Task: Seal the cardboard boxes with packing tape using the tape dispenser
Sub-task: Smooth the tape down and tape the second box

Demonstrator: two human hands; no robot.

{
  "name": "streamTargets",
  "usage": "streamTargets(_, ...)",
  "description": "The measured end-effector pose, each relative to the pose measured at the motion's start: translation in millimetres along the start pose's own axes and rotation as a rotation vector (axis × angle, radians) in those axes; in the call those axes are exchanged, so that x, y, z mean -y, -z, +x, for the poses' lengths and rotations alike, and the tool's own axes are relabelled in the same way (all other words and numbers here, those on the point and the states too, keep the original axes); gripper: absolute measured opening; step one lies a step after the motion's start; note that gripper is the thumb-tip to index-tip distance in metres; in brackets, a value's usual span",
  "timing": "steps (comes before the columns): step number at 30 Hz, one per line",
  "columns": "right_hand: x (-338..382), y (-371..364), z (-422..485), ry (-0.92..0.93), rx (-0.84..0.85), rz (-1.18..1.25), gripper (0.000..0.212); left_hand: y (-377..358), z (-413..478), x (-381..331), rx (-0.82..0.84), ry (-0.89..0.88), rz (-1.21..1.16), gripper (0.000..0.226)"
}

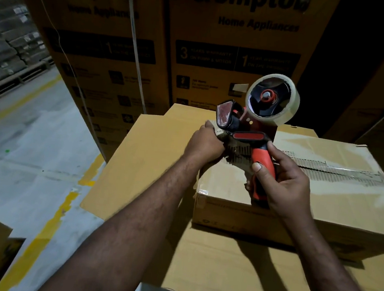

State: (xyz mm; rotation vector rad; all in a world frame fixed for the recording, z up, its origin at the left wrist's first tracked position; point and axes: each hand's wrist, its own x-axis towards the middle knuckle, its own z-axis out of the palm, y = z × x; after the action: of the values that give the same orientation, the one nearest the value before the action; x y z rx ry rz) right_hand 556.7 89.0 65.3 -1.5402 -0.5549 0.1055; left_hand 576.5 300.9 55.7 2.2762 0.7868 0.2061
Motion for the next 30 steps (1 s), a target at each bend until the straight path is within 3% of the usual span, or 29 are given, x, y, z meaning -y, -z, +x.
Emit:
streamTargets(5,-3,4,-2,-0.042,-0.002,0.032,0.055,5,31,2,-0.002,0.037,0.025,0.022)
streamTargets(7,-4,5,-2,-0.059,-0.009,0.034,0.056,1,34,3,0.011,0.064,-0.095,0.032)
streamTargets(10,-3,5,-2,-0.087,-0.020,0.060,0.056,-7,37,11,0.026,0.185,-0.355,0.072)
streamTargets(13,1,3,-1,-0.101,-0.029,0.066,0.056,-10,43,19,-0.015,0.195,-0.634,0.087)
streamTargets(16,3,1,0,-0.109,-0.032,0.068,0.056,-11,47,22,-0.067,0.105,-0.727,0.074)
streamTargets(22,0,2,2,-0.115,-0.044,0.065,0.056,-20,50,26,-0.159,0.139,-0.890,0.019)
streamTargets(26,-2,1,4,-0.118,-0.040,0.045,0.056,-22,47,27,-0.274,0.136,-0.794,0.034)
streamTargets(30,-3,0,5,-0.111,-0.034,0.017,0.055,-19,41,30,-0.286,0.030,-0.642,0.048)
